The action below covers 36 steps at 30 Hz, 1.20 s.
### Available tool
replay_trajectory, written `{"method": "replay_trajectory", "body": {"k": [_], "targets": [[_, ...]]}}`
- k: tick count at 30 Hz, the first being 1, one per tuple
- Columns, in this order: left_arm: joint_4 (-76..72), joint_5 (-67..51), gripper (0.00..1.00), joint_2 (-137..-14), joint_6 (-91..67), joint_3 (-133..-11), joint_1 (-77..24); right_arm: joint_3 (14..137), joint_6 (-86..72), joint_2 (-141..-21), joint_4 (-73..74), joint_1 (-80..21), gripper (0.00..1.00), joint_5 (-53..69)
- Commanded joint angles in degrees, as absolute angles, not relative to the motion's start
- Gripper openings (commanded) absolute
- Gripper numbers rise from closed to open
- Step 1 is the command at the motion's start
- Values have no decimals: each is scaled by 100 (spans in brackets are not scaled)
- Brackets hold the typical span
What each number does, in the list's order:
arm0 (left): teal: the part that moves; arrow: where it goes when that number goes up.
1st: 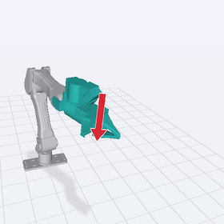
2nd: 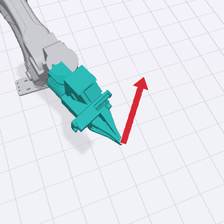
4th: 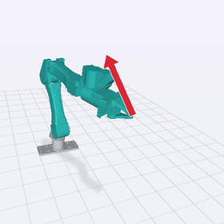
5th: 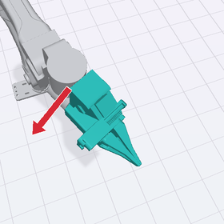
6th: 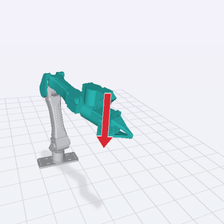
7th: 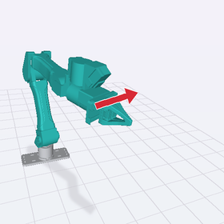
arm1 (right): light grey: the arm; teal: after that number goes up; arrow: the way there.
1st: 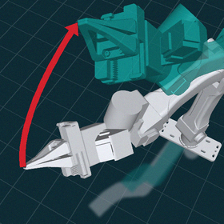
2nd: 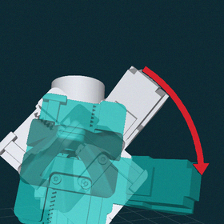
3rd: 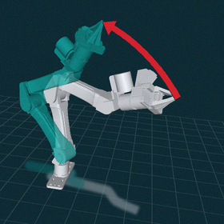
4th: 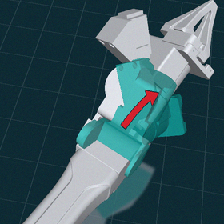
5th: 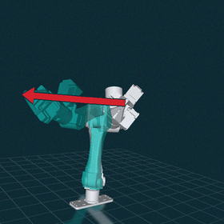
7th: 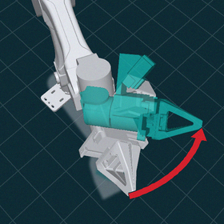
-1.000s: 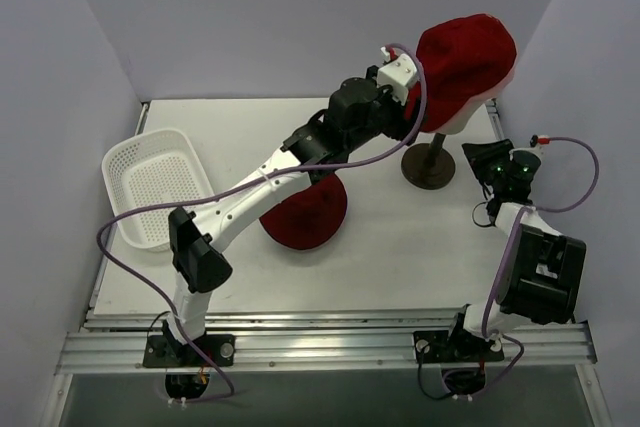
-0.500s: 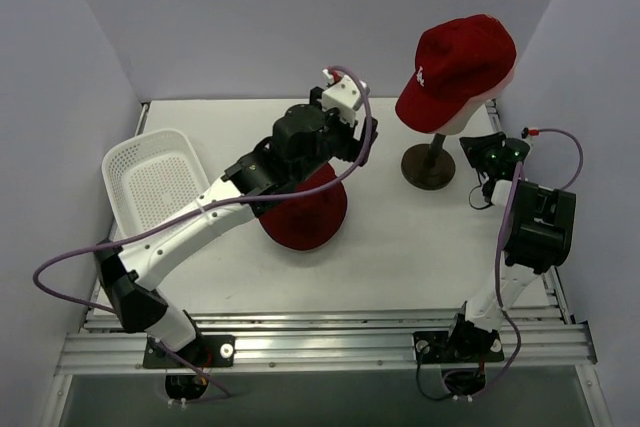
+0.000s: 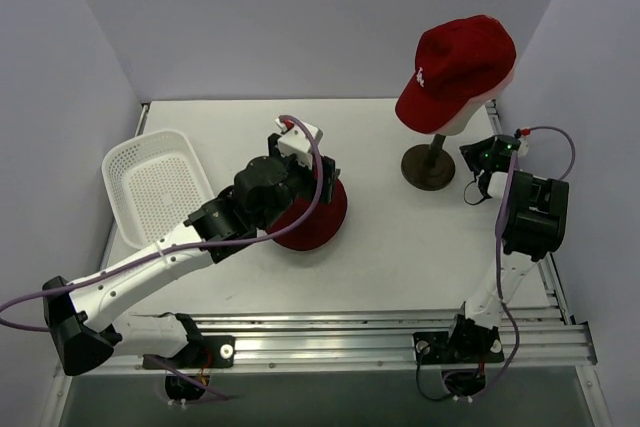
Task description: Stack the hats
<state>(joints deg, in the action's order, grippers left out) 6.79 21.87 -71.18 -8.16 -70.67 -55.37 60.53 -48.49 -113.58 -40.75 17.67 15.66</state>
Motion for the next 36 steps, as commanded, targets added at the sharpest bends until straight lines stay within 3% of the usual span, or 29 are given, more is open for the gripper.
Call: {"method": "replay_trajectory", "body": {"k": [1,10,36], "targets": [[405,2347,85,-6821,-1054,-6532,-5660,6240,-4606,-11663,-3779,1679,12,1397],[-403,2602,86,-5995,-1002,-5397,-5669,6144,-4500,-11830,-3639,1574,7,1257],[-431,2821,86,-6082,-923,-5326,-5669,4940,-5159,-11039,-4649,581,6,1222]]}}
